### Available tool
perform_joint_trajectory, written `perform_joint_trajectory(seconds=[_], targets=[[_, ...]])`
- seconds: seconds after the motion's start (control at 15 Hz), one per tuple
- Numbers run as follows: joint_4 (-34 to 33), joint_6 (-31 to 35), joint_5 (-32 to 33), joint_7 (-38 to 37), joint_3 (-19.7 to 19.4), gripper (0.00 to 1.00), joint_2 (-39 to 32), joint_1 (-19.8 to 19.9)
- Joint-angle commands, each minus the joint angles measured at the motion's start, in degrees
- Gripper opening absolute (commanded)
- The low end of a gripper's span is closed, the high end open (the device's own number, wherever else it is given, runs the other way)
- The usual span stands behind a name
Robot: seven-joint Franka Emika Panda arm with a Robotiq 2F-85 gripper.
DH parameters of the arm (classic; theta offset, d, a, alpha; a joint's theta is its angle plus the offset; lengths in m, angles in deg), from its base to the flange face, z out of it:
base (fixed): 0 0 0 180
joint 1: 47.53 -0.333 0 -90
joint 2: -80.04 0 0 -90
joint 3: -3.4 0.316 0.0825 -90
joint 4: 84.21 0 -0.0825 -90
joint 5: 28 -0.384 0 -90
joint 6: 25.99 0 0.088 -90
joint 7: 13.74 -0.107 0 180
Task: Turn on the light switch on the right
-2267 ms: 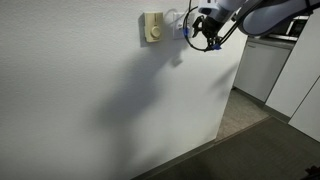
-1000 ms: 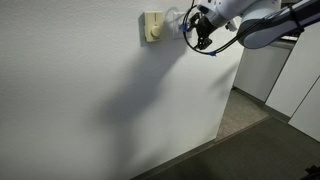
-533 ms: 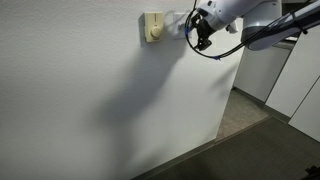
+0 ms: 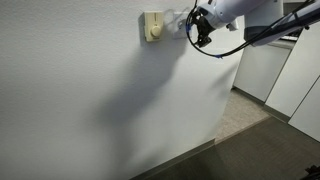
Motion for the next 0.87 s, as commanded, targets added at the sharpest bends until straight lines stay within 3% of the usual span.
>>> perform_joint_trajectory(seconds=[0.0,0.8], targets=[[-3.6,0.8,4.1,-2.5,-1.2,1.00,-0.2,-0.2],[-2.0,0.4,2.7,-5.2,-0.9,1.00,0.5,0.3]])
